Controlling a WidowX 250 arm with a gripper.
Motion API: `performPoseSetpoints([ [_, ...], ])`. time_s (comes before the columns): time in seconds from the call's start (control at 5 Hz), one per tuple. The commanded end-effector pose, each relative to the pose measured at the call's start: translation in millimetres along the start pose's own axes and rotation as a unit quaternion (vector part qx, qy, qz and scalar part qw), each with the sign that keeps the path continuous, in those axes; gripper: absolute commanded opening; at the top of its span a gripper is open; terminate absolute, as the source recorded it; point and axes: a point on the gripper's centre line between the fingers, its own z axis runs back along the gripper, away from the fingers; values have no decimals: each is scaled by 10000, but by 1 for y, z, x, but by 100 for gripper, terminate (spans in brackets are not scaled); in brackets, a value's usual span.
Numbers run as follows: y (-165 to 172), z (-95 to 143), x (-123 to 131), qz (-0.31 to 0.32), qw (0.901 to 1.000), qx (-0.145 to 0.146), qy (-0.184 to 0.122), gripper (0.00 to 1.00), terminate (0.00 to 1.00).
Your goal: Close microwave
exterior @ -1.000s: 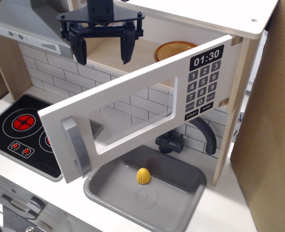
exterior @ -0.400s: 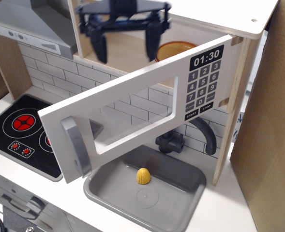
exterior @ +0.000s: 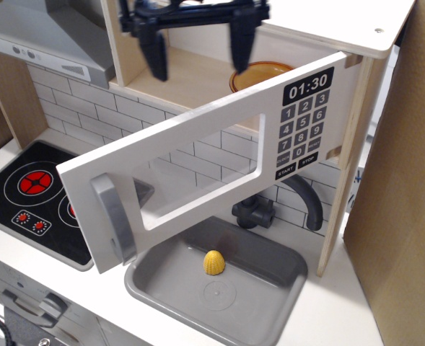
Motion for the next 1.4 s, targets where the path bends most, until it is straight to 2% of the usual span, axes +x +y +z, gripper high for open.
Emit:
performPoseSetpoints([
  [0.0,-20,-4,-39,383,9991,121,-118,100,0],
  [0.2,-27,-14,-52,976,9951,21,178,100,0],
  [0.4,-31,-29,-63,1001,9949,-64,115,100,0],
  [0.6,-27,-60,-64,1058,9944,43,-36,100,0],
  [1.0,-12,-110,-49,1123,9929,311,-225,100,0],
  [1.2,-2,-119,-35,1037,9932,432,-294,100,0],
])
